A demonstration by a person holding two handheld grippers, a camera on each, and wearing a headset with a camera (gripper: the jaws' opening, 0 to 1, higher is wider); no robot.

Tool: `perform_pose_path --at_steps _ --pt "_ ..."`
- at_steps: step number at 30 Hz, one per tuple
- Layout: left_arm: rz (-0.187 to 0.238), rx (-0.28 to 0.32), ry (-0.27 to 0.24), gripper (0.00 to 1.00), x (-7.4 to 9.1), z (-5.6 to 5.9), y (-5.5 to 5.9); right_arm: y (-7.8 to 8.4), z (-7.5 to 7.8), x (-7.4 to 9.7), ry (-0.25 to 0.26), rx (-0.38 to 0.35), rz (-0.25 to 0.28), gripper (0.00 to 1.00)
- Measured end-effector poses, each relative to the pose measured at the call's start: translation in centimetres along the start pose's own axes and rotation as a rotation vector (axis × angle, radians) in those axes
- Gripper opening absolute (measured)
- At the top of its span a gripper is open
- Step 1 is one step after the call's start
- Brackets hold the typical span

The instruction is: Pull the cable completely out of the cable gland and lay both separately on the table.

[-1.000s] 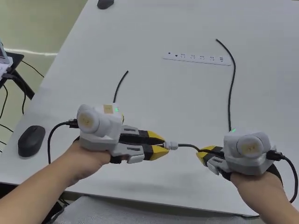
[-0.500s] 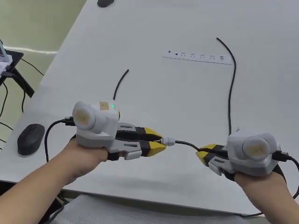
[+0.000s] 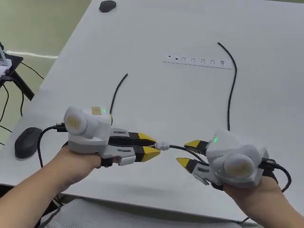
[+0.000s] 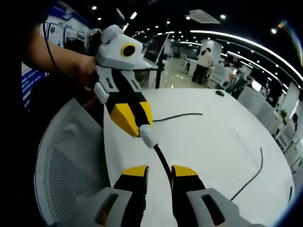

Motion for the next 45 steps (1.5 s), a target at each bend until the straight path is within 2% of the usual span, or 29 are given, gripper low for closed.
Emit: perform_pose_path --at_steps 2,3,6,8,10,13,19,21,22,23,24,26,27,29,30,31,34,35,36,45 --pt "0.004 -0.004 -0.009 0.13 0.0 0.3 0.2 -0.4 0.2 -0.2 -0.004 0.063 -0.008 0.13" --pt "0.002 -0.006 -0.022 0.13 0.0 0.5 0.3 -0.5 0.1 -0.4 -0.025 0.072 -0.006 0.13" --pt "0.013 0.005 -0.038 0.13 0.1 0.9 0.5 -0.4 0.1 -0.9 -0.045 0.063 0.01 0.09" --pt "-0.004 0.004 -0.054 0.13 -0.2 1.0 1.0 0.1 0.2 -1.2 -0.054 0.054 0.003 0.03" --pt "-0.002 0.008 -0.062 0.13 -0.2 1.1 1.1 0.1 0.2 -1.3 -0.067 0.034 0.026 0.03" --pt "0.011 0.002 -0.067 0.13 0.0 1.3 1.2 0.0 -0.1 -1.0 -0.076 0.087 0.025 0.02" --pt "0.005 -0.036 -0.035 0.13 0.5 1.4 1.1 -0.5 -0.5 -0.8 -0.099 0.09 0.024 0.0" --pt "0.009 -0.048 -0.011 0.13 0.8 1.4 1.0 -0.8 -0.6 -0.5 -0.098 0.094 0.028 0.0" --pt "0.006 -0.051 0.005 0.13 0.9 1.4 0.9 -1.0 -0.6 -0.4 -0.103 0.055 0.018 0.0" --pt "0.005 -0.063 0.017 0.13 0.9 1.5 0.9 -1.1 -0.7 -0.3 -0.102 0.058 0.014 0.0" --pt "0.012 -0.078 0.03 0.13 0.9 1.5 0.8 -1.2 -0.8 -0.2 -0.097 0.073 0.018 0.0" --pt "0.002 -0.075 0.036 0.13 0.8 1.3 0.9 -1.4 -0.8 -0.4 -0.099 0.068 -0.007 0.0" --pt "-0.004 -0.092 0.05 0.13 0.7 1.5 0.9 -1.7 -1.0 -0.4 -0.103 0.075 0.004 0.0" --pt "-0.014 -0.108 0.039 0.13 0.7 1.4 0.8 -1.8 -1.0 -0.6 -0.112 0.109 -0.015 0.0" --pt "-0.028 -0.119 0.04 0.13 0.8 1.4 0.8 -1.8 -1.1 -0.9 -0.138 0.139 -0.02 0.0" --pt "-0.031 -0.126 0.043 0.14 0.9 1.3 0.9 -1.8 -1.1 -1.0 -0.146 0.159 -0.016 0.0" --pt "-0.032 -0.127 0.051 0.14 1.0 1.0 0.9 -1.7 -0.9 -1.1 -0.177 0.16 0.012 0.0" --pt "-0.024 -0.126 0.052 0.14 1.1 0.8 0.9 -1.9 -0.8 -1.2 -0.199 0.179 0.056 0.0" --pt "-0.016 -0.102 0.053 0.14 1.1 0.7 1.0 -1.9 -0.6 -1.0 -0.204 0.172 0.055 0.0" --pt "0.001 -0.1 0.056 0.15 1.3 1.2 1.3 -1.9 -0.1 -0.7 -0.302 0.225 0.106 0.0"
Point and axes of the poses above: the centre of the closed fingertips' face, and the gripper's own axes: x roughly backward along the fingers, z roughly to its right, y roughly out of its underside, the point moved 10 cm from there along x, roughly backward along the fingers, and after that the axes turned 15 degrees about x, right-handed, at the moved point
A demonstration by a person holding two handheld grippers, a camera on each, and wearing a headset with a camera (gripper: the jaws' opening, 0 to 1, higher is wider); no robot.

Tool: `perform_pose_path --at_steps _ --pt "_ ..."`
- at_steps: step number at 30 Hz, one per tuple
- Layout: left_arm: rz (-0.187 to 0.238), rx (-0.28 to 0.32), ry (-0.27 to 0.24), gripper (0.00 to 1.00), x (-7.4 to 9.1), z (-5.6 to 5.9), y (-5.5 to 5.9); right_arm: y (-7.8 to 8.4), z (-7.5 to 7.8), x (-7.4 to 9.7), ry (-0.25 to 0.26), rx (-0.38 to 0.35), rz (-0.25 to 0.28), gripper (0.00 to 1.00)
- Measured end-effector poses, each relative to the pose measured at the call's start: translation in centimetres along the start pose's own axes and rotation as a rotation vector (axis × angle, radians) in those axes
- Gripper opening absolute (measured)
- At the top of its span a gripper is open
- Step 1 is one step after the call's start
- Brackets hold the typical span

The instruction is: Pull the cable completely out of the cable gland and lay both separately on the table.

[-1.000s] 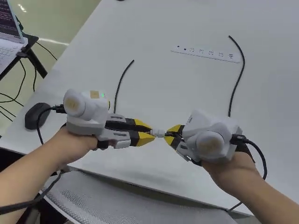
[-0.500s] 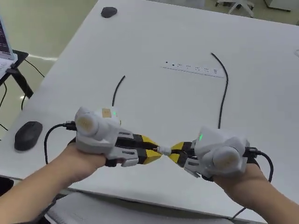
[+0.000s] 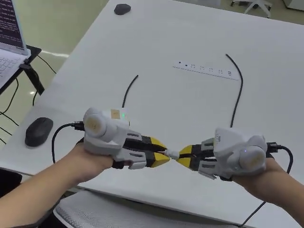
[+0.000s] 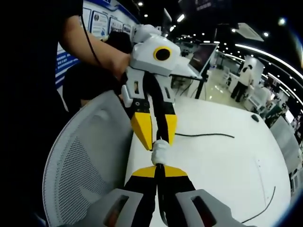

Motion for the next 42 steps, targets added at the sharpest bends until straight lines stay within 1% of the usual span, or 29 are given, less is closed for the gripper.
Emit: perform_pose_path --at_steps 2,4,8,12,14,15,18,19,20,23,25,30,33,36,38,39,40,42 --pt "0.003 0.004 0.012 0.15 0.0 0.1 0.0 0.0 0.0 0.1 -0.024 0.006 0.011 0.0" --pt "0.005 -0.003 0.016 0.15 0.0 0.1 0.0 0.0 0.1 0.1 -0.035 0.006 0.015 0.0" --pt "-0.004 -0.01 0.032 0.16 -0.1 0.2 0.2 0.1 -0.1 0.0 -0.074 0.012 0.031 0.0" --pt "-0.006 -0.009 0.055 0.17 -0.1 0.3 0.2 0.0 -0.3 0.1 -0.097 0.012 0.05 0.0" --pt "-0.005 -0.018 0.056 0.18 -0.1 0.3 0.1 0.0 -0.4 0.1 -0.105 0.011 0.048 0.0" --pt "-0.012 -0.015 0.075 0.17 -0.1 0.5 0.2 0.0 -0.4 0.1 -0.115 0.013 0.055 0.0" --pt "-0.015 -0.009 0.084 0.16 -0.2 0.4 0.3 0.0 -0.4 0.3 -0.118 0.01 0.061 0.0" --pt "-0.021 0.008 0.096 0.16 -0.2 0.5 0.3 0.1 -0.4 0.3 -0.123 0.01 0.065 0.0" --pt "-0.029 0.012 0.1 0.16 -0.2 0.4 0.3 0.1 -0.4 0.3 -0.122 0.008 0.063 0.0" --pt "-0.031 0.013 0.112 0.16 -0.2 0.5 0.2 0.3 -0.4 0.4 -0.123 -0.01 0.071 0.0" --pt "-0.038 0.012 0.126 0.15 -0.3 0.6 0.2 0.4 -0.2 0.4 -0.115 -0.037 0.071 0.0" --pt "-0.033 -0.005 0.111 0.15 -0.4 0.6 0.2 0.6 -0.2 0.2 -0.116 -0.07 0.076 0.0" --pt "-0.022 0.023 0.116 0.15 -0.7 0.5 0.2 0.8 -0.3 0.2 -0.116 -0.079 0.075 0.0" --pt "-0.027 0.046 0.118 0.15 -0.9 0.4 0.1 1.2 -0.4 0.3 -0.112 -0.106 0.082 0.0" --pt "-0.026 0.056 0.117 0.14 -1.0 0.4 0.0 1.3 -0.3 0.5 -0.101 -0.135 0.088 0.0" --pt "-0.028 0.077 0.119 0.14 -1.0 0.4 -0.1 1.3 -0.4 0.5 -0.098 -0.155 0.088 0.0" --pt "-0.031 0.077 0.118 0.14 -1.0 0.3 -0.1 1.3 -0.4 0.5 -0.095 -0.184 0.087 0.0" --pt "-0.029 0.059 0.103 0.14 -1.1 0.3 -0.1 1.5 -0.3 0.5 -0.069 -0.239 0.076 0.0"
Point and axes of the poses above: the centre of the closed fingertips' face, and the gripper's own axes: x roughly backward along the fingers, z roughly to its right, y roughly out of its underside, the point moved 10 cm from there along x, roughly backward along the fingers, and after that the axes turned 15 degrees about x, right-handed, at the moved point
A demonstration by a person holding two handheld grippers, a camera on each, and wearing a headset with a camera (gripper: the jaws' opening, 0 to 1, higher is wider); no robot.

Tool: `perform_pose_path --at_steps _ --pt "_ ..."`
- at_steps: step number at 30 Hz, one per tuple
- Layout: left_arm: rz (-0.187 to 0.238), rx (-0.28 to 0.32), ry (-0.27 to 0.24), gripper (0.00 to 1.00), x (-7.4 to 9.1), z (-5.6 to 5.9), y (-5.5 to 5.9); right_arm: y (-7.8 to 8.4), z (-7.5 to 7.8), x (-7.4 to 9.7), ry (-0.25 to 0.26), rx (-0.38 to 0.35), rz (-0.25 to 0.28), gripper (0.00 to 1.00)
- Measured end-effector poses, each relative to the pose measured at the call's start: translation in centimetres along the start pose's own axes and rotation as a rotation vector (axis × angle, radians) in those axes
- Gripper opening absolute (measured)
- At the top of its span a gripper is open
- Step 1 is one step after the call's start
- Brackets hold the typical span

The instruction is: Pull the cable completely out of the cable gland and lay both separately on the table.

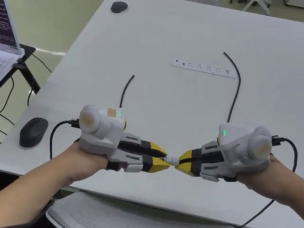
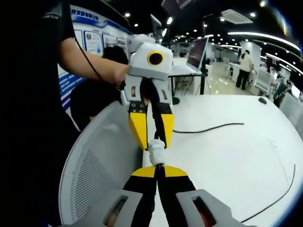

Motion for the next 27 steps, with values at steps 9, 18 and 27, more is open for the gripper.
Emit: perform_pose_path --at_steps 9,18,27 --pt "0.027 0.011 -0.058 0.14 0.0 -0.4 -0.2 0.9 -0.1 0.3 0.13 -0.124 -0.018 0.0" --pt "0.06 0.016 -0.116 0.14 0.6 -0.3 0.3 2.2 -0.9 0.4 0.328 -0.233 -0.114 0.0" --pt "0.059 0.006 -0.119 0.14 0.8 0.2 0.4 2.7 -2.3 0.2 0.459 -0.304 -0.192 0.0"
Point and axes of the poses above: the centre of the closed fingertips' face, and the gripper's own axes: x roughly backward along the fingers, z roughly to its right, y roughly out of its underside, the point moved 10 cm from there along x, roughly backward along the fingers, and after that the axes turned 15 degrees about x, right-handed, at the moved point
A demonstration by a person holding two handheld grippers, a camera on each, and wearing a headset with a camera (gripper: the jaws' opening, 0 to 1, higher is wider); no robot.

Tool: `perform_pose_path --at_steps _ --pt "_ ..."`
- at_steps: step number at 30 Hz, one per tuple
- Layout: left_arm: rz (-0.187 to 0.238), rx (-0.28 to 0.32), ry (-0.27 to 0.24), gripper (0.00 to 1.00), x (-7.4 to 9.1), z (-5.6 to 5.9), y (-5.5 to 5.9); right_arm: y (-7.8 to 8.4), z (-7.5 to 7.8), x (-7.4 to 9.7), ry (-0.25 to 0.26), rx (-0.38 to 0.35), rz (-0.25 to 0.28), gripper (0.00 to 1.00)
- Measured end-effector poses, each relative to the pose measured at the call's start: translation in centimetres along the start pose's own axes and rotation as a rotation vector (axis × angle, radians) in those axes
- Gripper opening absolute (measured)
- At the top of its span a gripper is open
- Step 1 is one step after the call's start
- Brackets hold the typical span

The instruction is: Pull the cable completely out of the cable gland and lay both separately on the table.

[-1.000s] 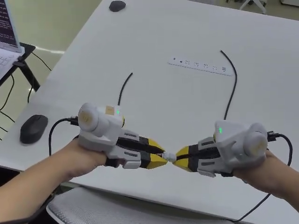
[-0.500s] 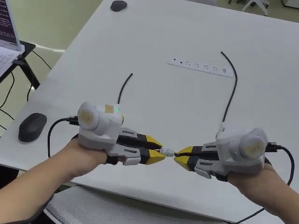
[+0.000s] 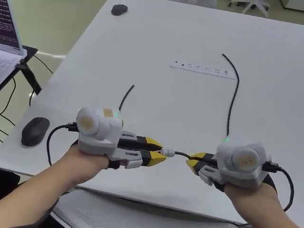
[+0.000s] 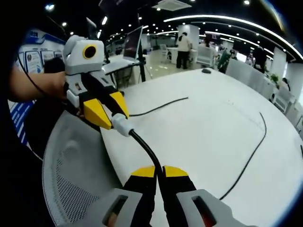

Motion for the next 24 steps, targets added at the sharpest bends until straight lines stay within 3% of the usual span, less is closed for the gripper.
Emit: perform_pose_path --at_steps 10,13,24 --pt "-0.018 -0.01 0.004 0.14 0.1 0.6 0.2 0.9 -0.4 0.2 0.041 -0.073 -0.069 0.0" --pt "-0.014 0.001 0.004 0.14 0.2 0.7 0.3 1.1 -0.4 0.4 0.038 -0.104 -0.057 0.0" --pt "-0.01 0.03 -0.009 0.14 0.4 0.4 0.5 0.7 -0.9 1.1 0.024 -0.047 -0.014 0.04"
Point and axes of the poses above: the centre of the closed fingertips' face, and the gripper's own axes: x roughly backward along the fingers, z roughly to its right, y roughly out of its underside, the point moved 10 cm from there along x, roughly backward along the fingers, and after that the axes turned 15 degrees about x, right-handed, at the moved point
